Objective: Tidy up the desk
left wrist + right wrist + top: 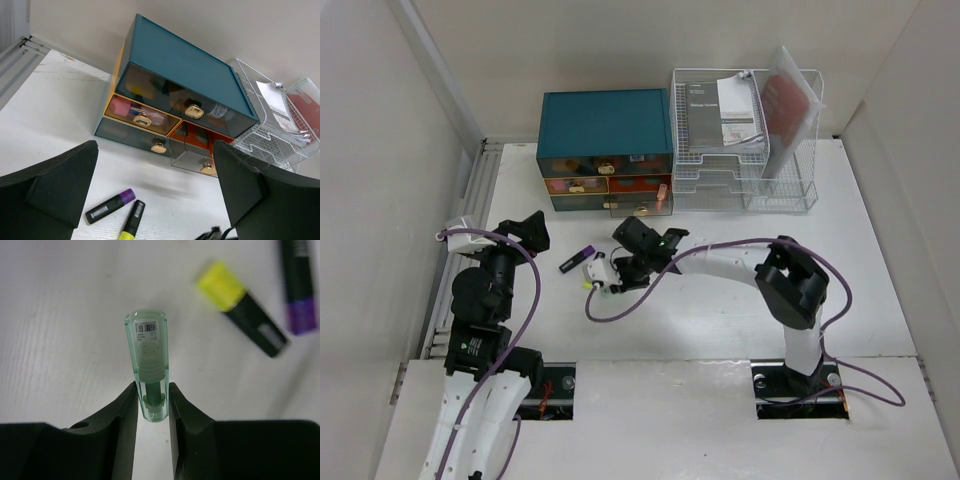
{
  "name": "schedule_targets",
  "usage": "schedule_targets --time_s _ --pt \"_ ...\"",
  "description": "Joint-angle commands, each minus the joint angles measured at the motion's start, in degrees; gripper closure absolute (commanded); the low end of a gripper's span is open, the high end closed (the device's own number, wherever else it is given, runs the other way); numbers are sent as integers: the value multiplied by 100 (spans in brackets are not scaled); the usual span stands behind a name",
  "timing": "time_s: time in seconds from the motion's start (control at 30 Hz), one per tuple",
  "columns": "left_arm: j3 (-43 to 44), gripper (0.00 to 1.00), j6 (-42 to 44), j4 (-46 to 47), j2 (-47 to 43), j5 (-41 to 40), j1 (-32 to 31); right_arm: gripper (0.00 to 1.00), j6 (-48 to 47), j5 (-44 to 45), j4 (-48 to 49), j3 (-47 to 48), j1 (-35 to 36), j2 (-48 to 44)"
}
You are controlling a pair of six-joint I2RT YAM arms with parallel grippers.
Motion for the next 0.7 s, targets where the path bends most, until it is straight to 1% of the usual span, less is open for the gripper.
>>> schedule_targets --time_s 0.0,0.07,0.1,0.2,0.27,0.3,0.33,0.37,0.47,0.67 --pt "-4 2 95 285 -3 33 -20 99 1394 514 1398 32 -249 -752" --pt "-4 2 95 285 -3 33 -20 100 2070 779 1750 119 -451 -814" --pt "-4 2 95 285 -3 85 -20 100 2257 893 1830 120 -705 -875" --pt "-4 2 95 285 -3 85 -20 100 2863 1035 2235 120 -1093 -1147" --pt "-4 2 95 285 -3 85 -20 100 3066 1280 2507 -28 -1392 -1305" --pt "-4 2 95 285 -3 85 -20 100 3180 1360 2839 -229 -1463 -1498" --pt "-4 2 95 285 -3 85 -20 100 3234 1473 3007 -318 -1524 -1578" --pt "-4 2 95 285 -3 85 -20 100 3234 1779 3131 -371 -1525 -1631" --pt "-4 2 95 285 -3 85 -20 100 3296 2272 3281 -302 -1578 -1684" --pt "-4 2 95 285 -3 85 -20 100 3287 2696 3334 -143 -1578 -1465"
